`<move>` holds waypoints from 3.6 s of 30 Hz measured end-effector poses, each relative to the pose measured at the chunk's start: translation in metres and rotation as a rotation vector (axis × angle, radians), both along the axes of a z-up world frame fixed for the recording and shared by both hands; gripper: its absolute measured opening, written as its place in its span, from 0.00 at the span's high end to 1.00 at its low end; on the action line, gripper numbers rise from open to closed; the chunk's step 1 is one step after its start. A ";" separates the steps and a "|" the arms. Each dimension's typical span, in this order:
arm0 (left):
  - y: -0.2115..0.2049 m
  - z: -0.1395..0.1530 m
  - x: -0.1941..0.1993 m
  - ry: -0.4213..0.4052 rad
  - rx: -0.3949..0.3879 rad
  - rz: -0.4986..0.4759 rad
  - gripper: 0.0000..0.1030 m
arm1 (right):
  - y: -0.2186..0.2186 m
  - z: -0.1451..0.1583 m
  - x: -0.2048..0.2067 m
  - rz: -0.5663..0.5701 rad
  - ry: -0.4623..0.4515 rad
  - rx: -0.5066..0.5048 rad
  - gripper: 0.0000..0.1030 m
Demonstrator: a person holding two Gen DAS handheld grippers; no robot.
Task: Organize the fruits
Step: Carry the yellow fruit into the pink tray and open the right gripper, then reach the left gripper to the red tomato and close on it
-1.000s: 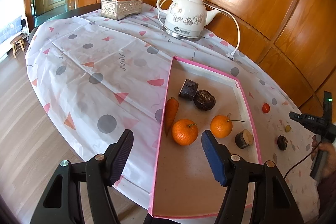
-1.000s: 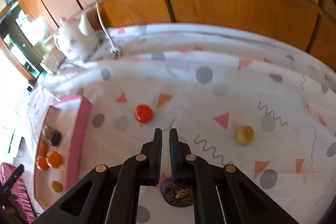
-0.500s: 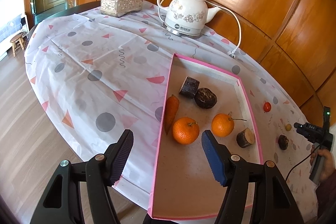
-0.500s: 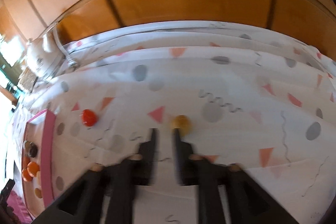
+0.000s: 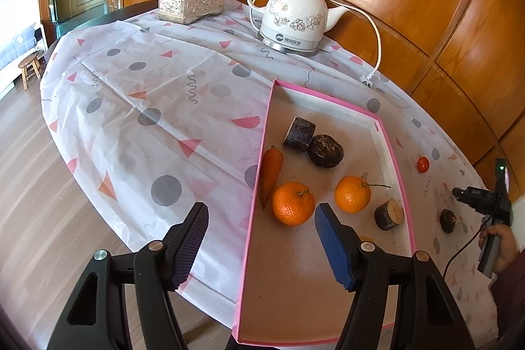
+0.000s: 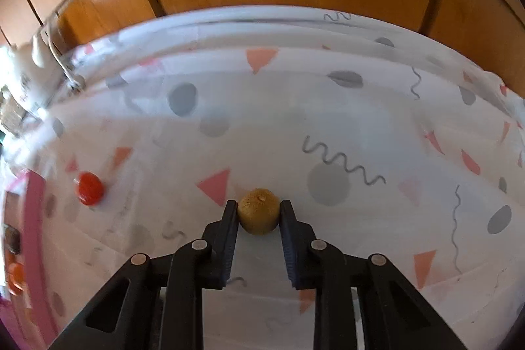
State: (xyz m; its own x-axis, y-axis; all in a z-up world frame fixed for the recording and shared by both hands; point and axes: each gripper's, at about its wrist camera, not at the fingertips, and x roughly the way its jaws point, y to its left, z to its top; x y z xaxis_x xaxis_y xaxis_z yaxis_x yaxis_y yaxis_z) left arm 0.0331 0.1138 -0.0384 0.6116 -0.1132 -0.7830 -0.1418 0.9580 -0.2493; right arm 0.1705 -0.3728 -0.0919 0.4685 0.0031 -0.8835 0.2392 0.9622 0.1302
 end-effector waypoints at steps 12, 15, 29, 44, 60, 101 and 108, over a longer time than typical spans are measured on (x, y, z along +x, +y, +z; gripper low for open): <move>-0.010 0.012 -0.007 -0.048 0.029 -0.041 0.34 | 0.147 0.060 -0.043 0.487 -0.117 0.098 0.76; -0.008 0.017 -0.012 -0.066 0.031 -0.037 0.34 | 0.203 0.061 -0.053 0.621 -0.116 0.116 0.76; -0.012 0.025 -0.020 -0.099 0.047 -0.061 0.33 | 0.283 0.056 -0.078 0.749 -0.082 0.110 0.71; -0.068 0.032 -0.009 -0.105 0.100 -0.215 0.33 | 0.162 0.079 -0.100 0.531 -0.120 -0.044 0.68; -0.136 0.030 0.015 -0.094 0.159 -0.403 0.33 | -0.002 0.082 -0.129 0.162 -0.085 -0.149 0.67; -0.282 -0.019 0.147 0.081 0.098 -0.546 0.52 | -0.247 0.063 -0.254 -0.946 -0.049 0.006 0.64; -0.310 -0.035 0.181 0.127 0.094 -0.548 0.54 | -0.245 0.061 -0.249 -0.921 -0.047 0.020 0.64</move>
